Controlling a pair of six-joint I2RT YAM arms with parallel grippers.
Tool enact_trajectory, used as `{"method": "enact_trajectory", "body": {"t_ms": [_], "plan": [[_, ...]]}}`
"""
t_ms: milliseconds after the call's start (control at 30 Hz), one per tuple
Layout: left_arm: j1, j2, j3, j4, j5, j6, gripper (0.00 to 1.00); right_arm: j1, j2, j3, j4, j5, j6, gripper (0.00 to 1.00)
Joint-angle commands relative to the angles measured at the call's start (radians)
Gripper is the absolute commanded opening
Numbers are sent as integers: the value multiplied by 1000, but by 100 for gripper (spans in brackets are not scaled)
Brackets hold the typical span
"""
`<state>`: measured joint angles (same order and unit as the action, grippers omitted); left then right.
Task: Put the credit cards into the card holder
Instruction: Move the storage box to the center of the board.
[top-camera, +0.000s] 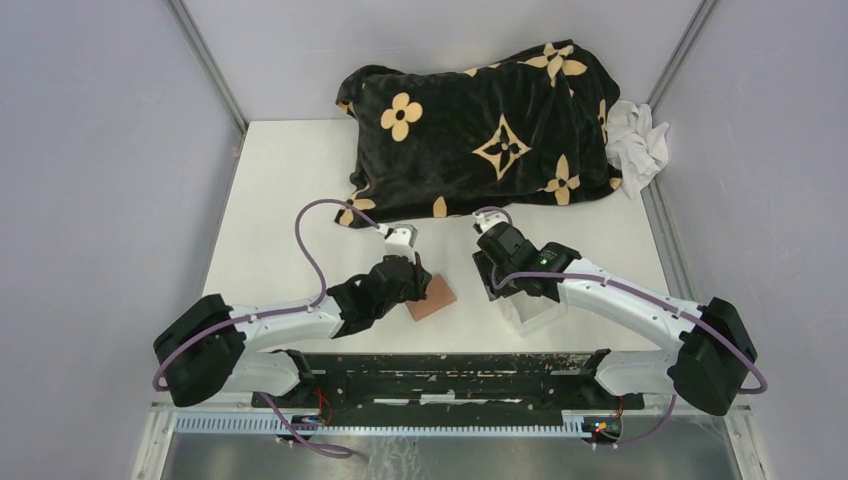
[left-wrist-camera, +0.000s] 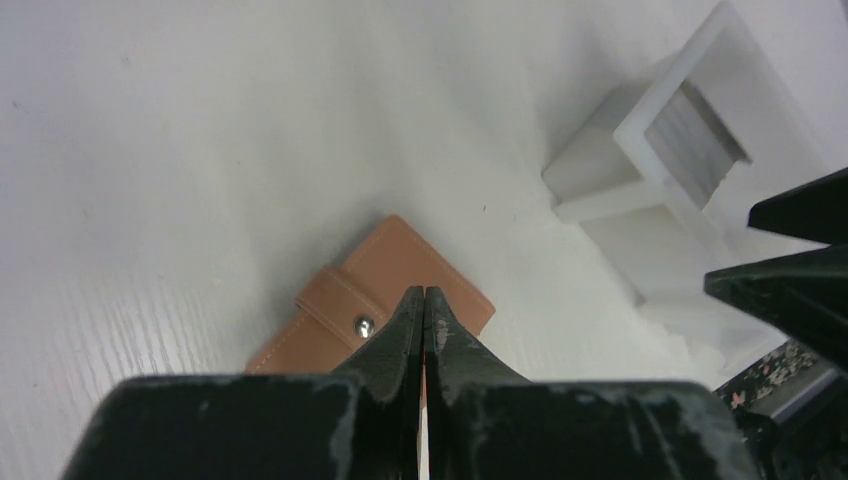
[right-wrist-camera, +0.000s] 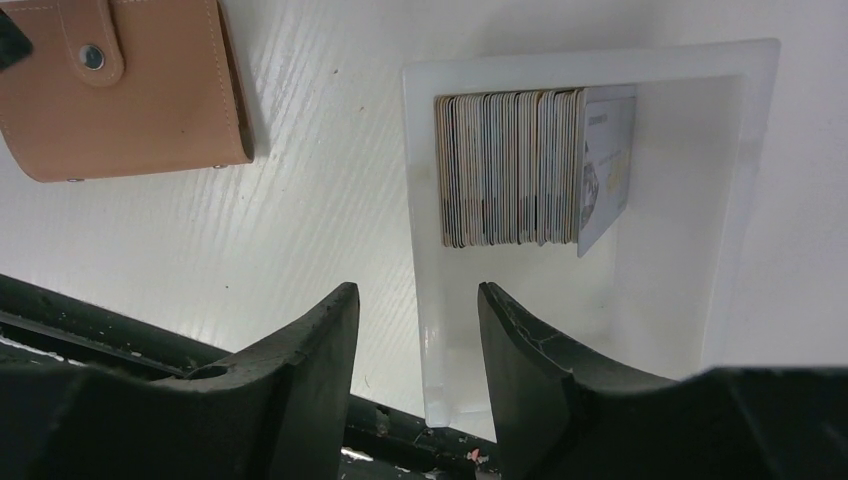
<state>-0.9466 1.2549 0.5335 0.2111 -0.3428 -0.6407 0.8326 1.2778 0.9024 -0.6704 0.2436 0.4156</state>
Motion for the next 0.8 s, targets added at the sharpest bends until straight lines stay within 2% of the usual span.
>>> {"method": "enact_trajectory", "body": {"t_ms": [0,500,767], "plan": [[-43,34,-10,-4,-54,38,3,-5,-52,-16,15,-3,22,53],[-91,57,-47,-70,-105,-11,3,-8,-2,-68,65,-47,39,44],[-110,34,-91,-106,-138,-52,3,-38,63,-66,106,-75,28,31]]}}
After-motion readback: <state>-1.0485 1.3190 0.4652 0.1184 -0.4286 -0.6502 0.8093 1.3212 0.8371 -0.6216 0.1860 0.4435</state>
